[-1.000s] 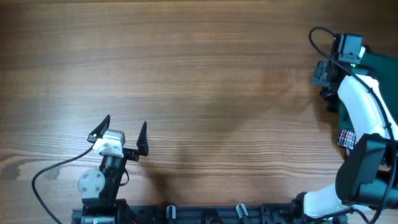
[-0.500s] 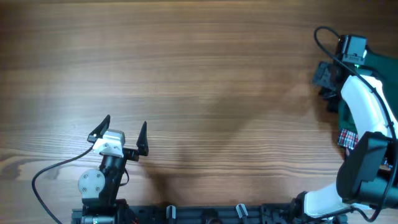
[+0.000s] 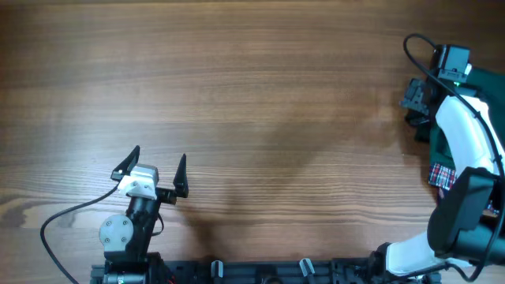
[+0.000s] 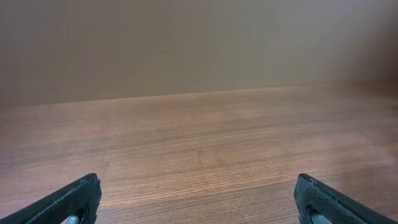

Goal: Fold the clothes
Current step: 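Reach the right gripper toward the green garment on the clothes pile, then close the right gripper on the green garment's edge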

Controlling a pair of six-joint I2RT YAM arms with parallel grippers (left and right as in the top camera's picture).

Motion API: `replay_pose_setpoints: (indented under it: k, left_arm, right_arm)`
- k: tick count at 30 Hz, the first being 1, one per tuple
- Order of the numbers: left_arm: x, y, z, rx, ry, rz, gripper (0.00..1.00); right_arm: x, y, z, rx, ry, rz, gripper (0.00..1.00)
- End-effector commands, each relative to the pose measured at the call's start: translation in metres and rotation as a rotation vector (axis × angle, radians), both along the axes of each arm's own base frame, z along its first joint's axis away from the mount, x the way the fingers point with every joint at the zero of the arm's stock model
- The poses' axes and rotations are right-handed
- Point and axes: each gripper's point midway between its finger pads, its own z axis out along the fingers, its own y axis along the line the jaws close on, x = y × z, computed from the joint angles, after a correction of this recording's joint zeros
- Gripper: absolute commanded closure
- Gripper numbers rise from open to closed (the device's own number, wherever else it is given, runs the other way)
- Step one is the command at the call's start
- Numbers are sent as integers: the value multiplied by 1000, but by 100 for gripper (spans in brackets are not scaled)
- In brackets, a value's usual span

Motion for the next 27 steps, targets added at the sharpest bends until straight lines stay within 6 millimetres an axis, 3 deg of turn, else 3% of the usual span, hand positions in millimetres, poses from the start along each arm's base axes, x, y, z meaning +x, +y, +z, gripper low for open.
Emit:
replay_pose_setpoints:
  k: [1,4,7,12,18,27]
  left_arm:
    - [0,-2,-2,3,4,-14,0]
    - [0,-2,-2,3,4,-13,0]
    - [0,-2,-2,3,4,-13,0]
    - [0,-2,-2,3,4,-13,0]
    - [0,-2,-2,4,4,-13,0]
    - [0,-2,-2,3,4,-14,0]
  right_arm:
    - [13,1,56,-6,-154,4,0]
    - [10,7,88,3,-242,20,0]
    - [3,6,96,0,-250,11,0]
    - [-7,-6,64,23,-139,-28,0]
    - [-35,-40,22,85,-30,-194,0]
    - [-38,-34,-11,171,79,-99,0]
